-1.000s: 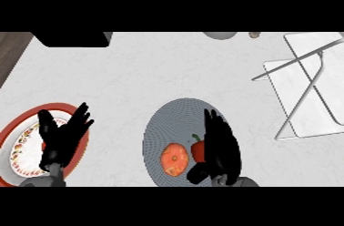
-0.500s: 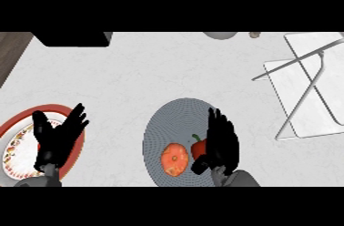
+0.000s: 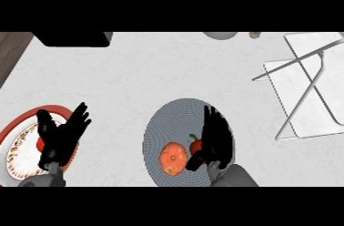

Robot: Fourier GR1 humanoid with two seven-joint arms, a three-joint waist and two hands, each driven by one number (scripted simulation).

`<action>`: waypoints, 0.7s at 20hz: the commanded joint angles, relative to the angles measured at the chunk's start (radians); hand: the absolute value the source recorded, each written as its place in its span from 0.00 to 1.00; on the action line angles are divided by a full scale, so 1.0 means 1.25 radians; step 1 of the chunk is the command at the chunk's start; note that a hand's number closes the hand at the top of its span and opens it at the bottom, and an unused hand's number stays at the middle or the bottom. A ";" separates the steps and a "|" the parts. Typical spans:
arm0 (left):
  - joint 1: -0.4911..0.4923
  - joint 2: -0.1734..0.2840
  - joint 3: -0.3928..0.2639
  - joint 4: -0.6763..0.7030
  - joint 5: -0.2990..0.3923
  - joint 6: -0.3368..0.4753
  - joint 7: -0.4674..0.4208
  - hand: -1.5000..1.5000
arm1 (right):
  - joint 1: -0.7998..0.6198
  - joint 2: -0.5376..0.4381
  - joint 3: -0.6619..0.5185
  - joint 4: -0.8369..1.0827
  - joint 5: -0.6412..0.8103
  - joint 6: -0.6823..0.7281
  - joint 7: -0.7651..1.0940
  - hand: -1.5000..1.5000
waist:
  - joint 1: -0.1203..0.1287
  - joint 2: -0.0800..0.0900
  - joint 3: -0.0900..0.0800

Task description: Pick the bell pepper from the placemat and place it in the tiered shelf

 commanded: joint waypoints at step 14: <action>-0.005 -0.008 0.000 0.005 -0.022 -0.002 -0.011 0.50 | -0.071 0.000 -0.063 0.106 -0.085 -0.104 -0.004 1.00 | 0.007 0.006 0.001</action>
